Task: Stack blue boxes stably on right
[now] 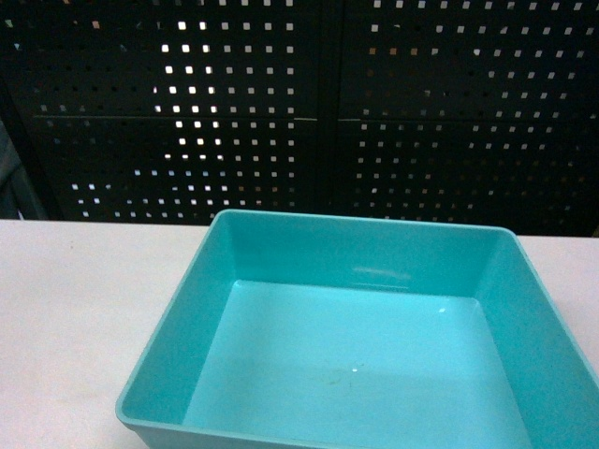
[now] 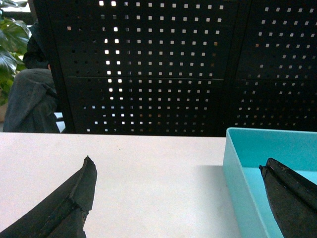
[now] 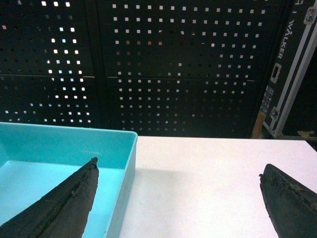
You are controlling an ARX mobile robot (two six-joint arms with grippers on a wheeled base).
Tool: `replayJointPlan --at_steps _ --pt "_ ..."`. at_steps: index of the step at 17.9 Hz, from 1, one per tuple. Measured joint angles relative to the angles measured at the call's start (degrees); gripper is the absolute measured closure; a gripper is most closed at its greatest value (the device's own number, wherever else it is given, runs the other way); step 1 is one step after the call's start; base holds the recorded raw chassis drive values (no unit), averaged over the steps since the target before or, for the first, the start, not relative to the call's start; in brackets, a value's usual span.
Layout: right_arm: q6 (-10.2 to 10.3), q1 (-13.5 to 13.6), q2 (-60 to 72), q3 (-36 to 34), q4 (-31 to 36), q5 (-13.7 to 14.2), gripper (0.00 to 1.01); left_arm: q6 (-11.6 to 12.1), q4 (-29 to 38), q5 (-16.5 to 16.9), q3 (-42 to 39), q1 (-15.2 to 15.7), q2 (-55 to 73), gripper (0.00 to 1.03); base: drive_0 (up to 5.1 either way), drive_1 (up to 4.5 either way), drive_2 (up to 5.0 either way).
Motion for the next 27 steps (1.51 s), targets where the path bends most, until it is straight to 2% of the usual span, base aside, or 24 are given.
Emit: replayJointPlan --at_steps 14,15,16,17,18,19,20,21,22,23,24,25,26,27 --pt "0.0 0.0 0.0 0.0 0.0 0.0 0.03 0.0 0.0 0.0 0.0 0.0 0.0 0.05 0.0 0.00 0.0" --pt "0.0 -0.2 0.2 0.0 0.5 -0.4 0.03 1.2 2.3 -3.8 -0.1 -2.6 0.2 0.05 0.0 0.00 0.0" --pt "0.3 -4.6 4.6 -0.5 8.2 -5.6 0.03 2.3 9.9 -9.7 -0.4 -10.3 3.5 0.05 0.0 0.00 0.0" --pt "0.3 -9.7 12.1 -0.5 16.8 -10.2 0.03 3.9 20.0 -15.0 -0.5 -17.1 13.1 0.05 0.0 0.00 0.0" --pt "0.2 -14.2 23.0 -0.2 27.4 -15.5 0.03 4.7 28.8 -15.6 -0.1 -19.1 23.3 0.05 0.0 0.00 0.0" --pt "0.3 -16.0 32.0 0.1 34.6 -18.9 0.03 5.6 37.0 -15.4 0.3 -18.3 33.6 0.05 0.0 0.00 0.0" --pt "0.3 -16.6 39.4 2.0 36.3 -21.1 0.03 6.1 38.7 -13.0 3.0 -16.6 41.3 0.05 0.0 0.00 0.0" --pt "0.3 -16.5 45.1 6.1 36.7 -23.0 0.03 6.7 37.2 -10.2 7.4 -15.0 45.9 0.05 0.0 0.00 0.0" --pt "0.2 -15.6 49.3 12.2 34.2 -24.5 0.03 6.8 32.6 -6.6 13.5 -13.4 49.7 0.05 0.0 0.00 0.0" --pt "-0.8 -14.0 52.7 16.8 32.0 -25.3 0.03 6.9 31.3 -3.8 17.9 -12.4 53.7 0.05 0.0 0.00 0.0" --pt "-1.8 -11.0 58.3 22.3 28.3 -25.9 0.03 7.1 26.3 -0.7 25.6 -11.7 60.5 0.05 0.0 0.00 0.0" --pt "-2.5 -9.7 61.7 25.8 24.3 -25.9 0.03 7.2 21.8 0.6 30.6 -11.8 64.5 0.05 0.0 0.00 0.0" --pt "-3.6 -8.1 65.4 29.6 20.3 -25.4 0.03 8.2 18.8 -1.2 35.5 -12.3 69.1 0.05 0.0 0.00 0.0" --pt "-4.3 -6.6 68.1 32.4 18.4 -25.0 0.03 8.5 15.8 -1.3 39.1 -12.4 72.3 0.05 0.0 0.00 0.0"
